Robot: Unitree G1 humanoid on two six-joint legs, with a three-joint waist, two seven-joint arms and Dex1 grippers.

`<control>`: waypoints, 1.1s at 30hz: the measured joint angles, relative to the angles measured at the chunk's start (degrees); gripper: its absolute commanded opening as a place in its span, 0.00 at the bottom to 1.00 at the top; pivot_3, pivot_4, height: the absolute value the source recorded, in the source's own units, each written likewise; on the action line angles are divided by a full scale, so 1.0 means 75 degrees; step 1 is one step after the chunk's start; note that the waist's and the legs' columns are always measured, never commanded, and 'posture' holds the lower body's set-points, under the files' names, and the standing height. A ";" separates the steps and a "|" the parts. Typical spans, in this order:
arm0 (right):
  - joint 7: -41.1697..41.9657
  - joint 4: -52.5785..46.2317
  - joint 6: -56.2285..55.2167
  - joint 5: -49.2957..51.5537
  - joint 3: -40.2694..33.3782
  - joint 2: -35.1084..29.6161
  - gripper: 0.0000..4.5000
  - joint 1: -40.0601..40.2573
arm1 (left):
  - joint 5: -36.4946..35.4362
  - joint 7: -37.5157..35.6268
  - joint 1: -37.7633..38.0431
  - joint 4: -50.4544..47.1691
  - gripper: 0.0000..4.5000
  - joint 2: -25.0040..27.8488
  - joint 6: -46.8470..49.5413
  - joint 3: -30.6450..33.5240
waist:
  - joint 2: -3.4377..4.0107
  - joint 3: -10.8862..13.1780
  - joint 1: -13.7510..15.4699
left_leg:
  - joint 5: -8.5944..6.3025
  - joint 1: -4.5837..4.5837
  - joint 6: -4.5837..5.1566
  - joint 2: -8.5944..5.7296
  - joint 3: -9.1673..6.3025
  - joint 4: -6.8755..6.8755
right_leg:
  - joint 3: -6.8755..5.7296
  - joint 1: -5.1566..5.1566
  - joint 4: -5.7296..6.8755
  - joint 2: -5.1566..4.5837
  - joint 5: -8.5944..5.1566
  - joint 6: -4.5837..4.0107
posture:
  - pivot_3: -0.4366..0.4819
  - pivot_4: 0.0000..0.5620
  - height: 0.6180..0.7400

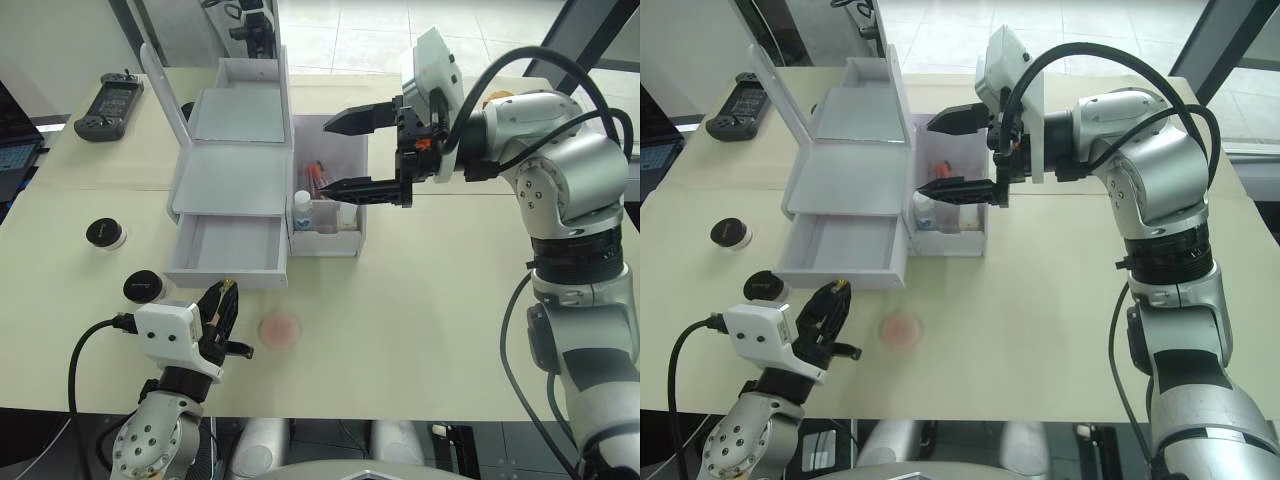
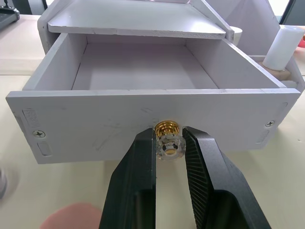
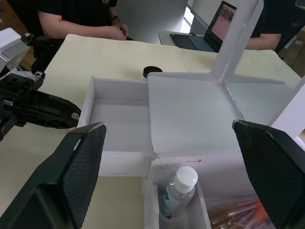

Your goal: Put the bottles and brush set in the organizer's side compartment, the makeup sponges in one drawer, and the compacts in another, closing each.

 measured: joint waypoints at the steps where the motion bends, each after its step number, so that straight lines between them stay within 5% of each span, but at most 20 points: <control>1: 0.0011 0.0012 -0.0008 -0.0001 0.0000 0.0000 1.00 0.0000 | -0.0039 -0.0028 0.0012 -0.0001 0.20 0.0012 -0.0004 0.0007 | 0.0000 0.0000 0.0003 | 0.0000 -0.0001 0.0000 0.0001 0.0000 0.0000 | 0.0000 0.0000 0.0000 0.0001 -0.0002 -0.0003 | 0.48 0.27 1.00; 7: 0.0090 0.0105 -0.0151 -0.0009 -0.0003 0.0000 1.00 0.0000 | -0.0642 -0.0440 0.0392 -0.0058 0.60 0.0201 -0.0278 0.0184 | 0.0000 0.0000 -0.0008 | -0.0001 0.0001 0.0000 0.0012 0.0002 -0.0001 | 0.0002 -0.0002 0.0000 0.0011 -0.0012 -0.0021 | 0.48 0.27 1.00; 13: 0.0768 0.0567 -0.0399 0.0003 -0.0027 -0.0391 1.00 -0.0012 | -0.2646 -0.1600 0.1875 -0.0189 0.99 0.1244 -0.1450 0.2171 | -0.0005 0.0005 0.0002 | -0.0003 -0.0006 0.0002 0.0035 0.0010 -0.0009 | 0.0006 -0.0035 -0.0002 0.0026 -0.0051 -0.0070 | 0.48 0.27 1.00; 18: 0.1342 0.1333 -0.0664 0.0061 -0.0349 -0.0904 1.00 -0.0011 | -0.5196 -0.3122 0.2774 0.0340 0.99 0.2629 -0.1537 0.5088 | -0.0004 0.0009 0.0029 | -0.0005 -0.0009 0.0004 0.0054 0.0029 -0.0014 | 0.0005 -0.0049 0.0009 0.0038 -0.0064 -0.0088 | 0.48 0.27 1.00; 23: 0.1360 0.2072 -0.0932 -0.0011 -0.0862 -0.1480 1.00 0.0646 | -0.6108 -0.3926 0.1266 0.3485 0.99 0.4617 -0.1115 0.7258 | -0.0025 0.0009 0.0075 | -0.0005 0.0014 0.0005 0.0086 0.0032 -0.0029 | -0.0002 -0.0040 0.0033 0.0073 -0.0080 -0.0106 | 0.48 0.27 1.00; 33: 0.0259 0.3178 -0.1996 -0.0595 -0.2038 -0.2208 1.00 0.3180 | -0.4150 -0.6103 -0.0987 0.8984 0.99 0.6498 -0.1323 0.7043 | -0.0021 0.0011 -0.0207 | -0.0004 0.0018 0.0002 0.0094 0.0082 -0.0076 | 0.0023 -0.0070 0.0060 0.0073 -0.0078 -0.0106 | 0.48 0.27 1.00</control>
